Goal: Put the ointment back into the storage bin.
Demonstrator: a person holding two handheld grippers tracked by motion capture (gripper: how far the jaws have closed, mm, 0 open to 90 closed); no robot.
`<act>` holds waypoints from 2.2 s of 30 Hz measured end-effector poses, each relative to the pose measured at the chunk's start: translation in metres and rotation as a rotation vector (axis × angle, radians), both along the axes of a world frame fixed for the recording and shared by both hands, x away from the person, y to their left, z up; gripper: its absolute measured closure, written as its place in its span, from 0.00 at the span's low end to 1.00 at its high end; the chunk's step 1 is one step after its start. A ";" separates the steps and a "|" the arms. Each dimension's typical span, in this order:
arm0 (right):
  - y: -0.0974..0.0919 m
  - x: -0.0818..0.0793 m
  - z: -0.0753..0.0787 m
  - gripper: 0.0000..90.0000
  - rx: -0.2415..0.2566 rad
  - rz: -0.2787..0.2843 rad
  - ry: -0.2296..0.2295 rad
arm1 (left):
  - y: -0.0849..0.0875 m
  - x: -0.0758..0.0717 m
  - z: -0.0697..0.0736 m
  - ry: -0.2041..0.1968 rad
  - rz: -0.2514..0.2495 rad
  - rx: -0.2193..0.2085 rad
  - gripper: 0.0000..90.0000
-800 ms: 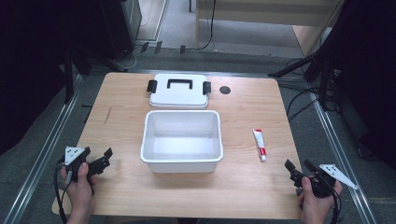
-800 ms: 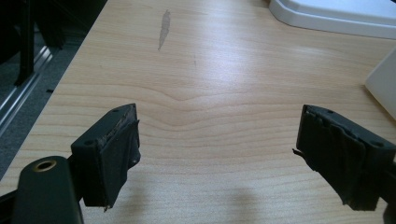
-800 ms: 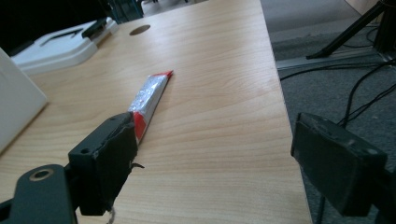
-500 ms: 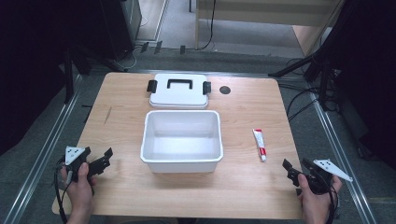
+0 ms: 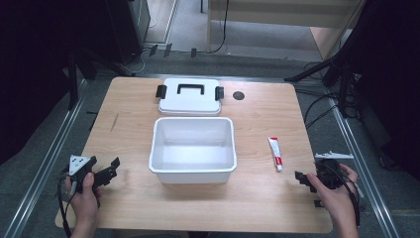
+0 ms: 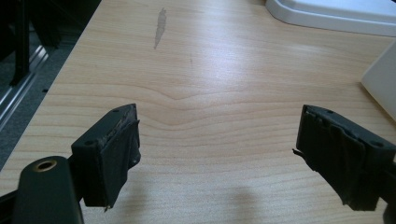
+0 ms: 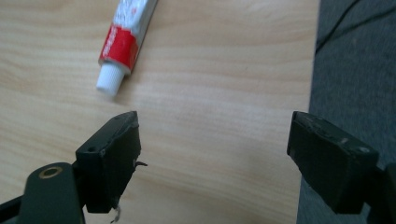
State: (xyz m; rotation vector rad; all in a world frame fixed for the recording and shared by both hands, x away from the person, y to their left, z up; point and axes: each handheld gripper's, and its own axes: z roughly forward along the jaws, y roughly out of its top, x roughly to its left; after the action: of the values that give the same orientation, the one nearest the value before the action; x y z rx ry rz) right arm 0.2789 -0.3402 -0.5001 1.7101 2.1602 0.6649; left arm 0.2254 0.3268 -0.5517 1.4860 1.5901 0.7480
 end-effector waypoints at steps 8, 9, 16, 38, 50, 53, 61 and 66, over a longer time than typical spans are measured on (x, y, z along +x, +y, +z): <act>0.028 0.028 0.007 0.19 -0.156 0.031 0.291 | 0.001 0.001 0.000 0.009 0.000 -0.006 0.16; 0.031 0.031 0.008 0.19 -0.155 0.030 0.308 | 0.001 0.001 0.000 0.009 0.000 -0.006 0.16; 0.048 0.051 0.021 0.32 -0.167 0.039 0.359 | 0.000 0.001 0.000 0.009 -0.004 -0.005 0.16; 0.091 0.097 0.026 0.50 -0.103 0.014 0.457 | 0.000 0.001 0.000 0.011 -0.014 -0.007 0.16; 0.094 0.118 0.010 0.65 -0.118 -0.037 0.527 | -0.001 0.001 0.000 0.010 -0.013 0.000 0.16; 0.094 0.120 0.009 0.66 -0.124 -0.038 0.530 | -0.001 0.001 0.000 0.009 -0.017 0.002 0.16; 0.097 0.127 0.002 0.75 -0.126 -0.059 0.547 | -0.001 0.002 0.000 0.011 -0.016 0.002 0.16; 0.096 0.128 -0.002 0.79 -0.134 -0.062 0.552 | -0.001 0.002 0.000 0.015 -0.016 -0.002 0.16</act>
State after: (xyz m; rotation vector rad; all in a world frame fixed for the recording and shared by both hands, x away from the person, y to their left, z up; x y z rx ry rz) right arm 0.4067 -0.2437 -0.5024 2.0514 2.4098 0.0174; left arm 0.2272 0.3259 -0.5519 1.5049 1.5877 0.7276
